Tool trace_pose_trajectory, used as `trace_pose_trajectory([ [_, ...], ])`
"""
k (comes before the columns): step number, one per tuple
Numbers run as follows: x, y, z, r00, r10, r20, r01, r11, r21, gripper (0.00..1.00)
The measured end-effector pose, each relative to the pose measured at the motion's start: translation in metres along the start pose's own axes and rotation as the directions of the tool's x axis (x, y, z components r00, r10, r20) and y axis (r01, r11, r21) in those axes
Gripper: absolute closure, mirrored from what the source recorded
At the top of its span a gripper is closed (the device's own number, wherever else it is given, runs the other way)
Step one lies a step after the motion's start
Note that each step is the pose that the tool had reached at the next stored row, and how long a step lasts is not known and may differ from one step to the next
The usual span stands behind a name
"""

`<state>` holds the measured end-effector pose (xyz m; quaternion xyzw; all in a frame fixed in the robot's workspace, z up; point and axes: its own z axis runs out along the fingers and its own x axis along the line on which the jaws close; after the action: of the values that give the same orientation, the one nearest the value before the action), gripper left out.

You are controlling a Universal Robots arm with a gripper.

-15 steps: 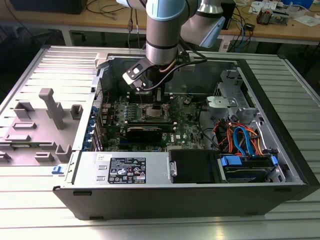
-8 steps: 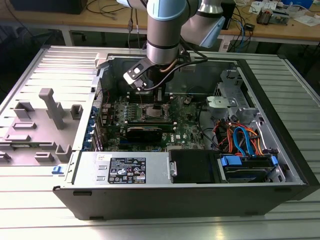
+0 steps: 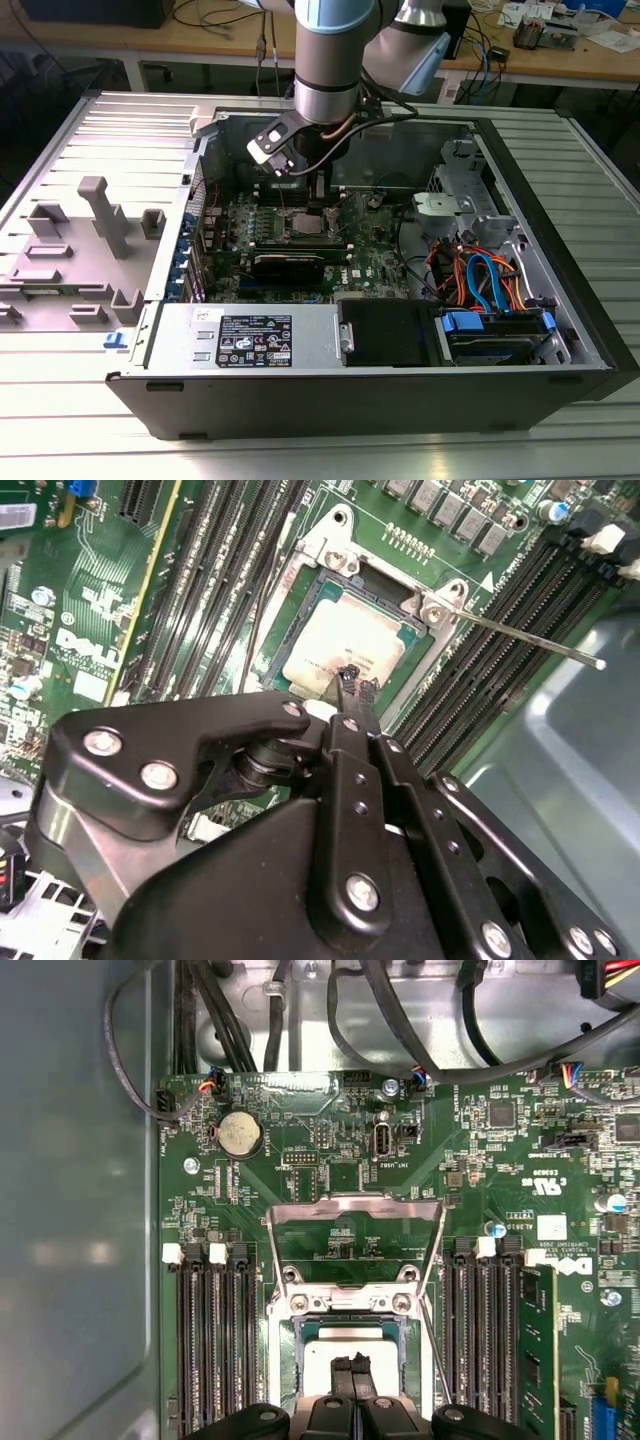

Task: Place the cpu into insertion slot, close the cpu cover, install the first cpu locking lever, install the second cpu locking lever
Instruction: 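Close the cpu cover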

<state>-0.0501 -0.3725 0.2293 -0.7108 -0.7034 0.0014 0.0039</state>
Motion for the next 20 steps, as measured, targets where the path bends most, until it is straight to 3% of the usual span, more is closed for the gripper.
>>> trace_pose_trajectory([
  [4, 0.0001, -0.0001, -0.0127, 1.0, 0.0, 0.0, 0.0, 1.0, -0.0001, 0.89],
  [8, 0.0001, -0.0002, -0.0194, 1.0, 0.0, 0.0001, 0.0, 1.0, 0.0, 0.89],
  [20, 0.0001, 0.0036, -0.0207, 1.0, 0.0, 0.0, 0.0, 1.0, 0.0, 0.89],
])
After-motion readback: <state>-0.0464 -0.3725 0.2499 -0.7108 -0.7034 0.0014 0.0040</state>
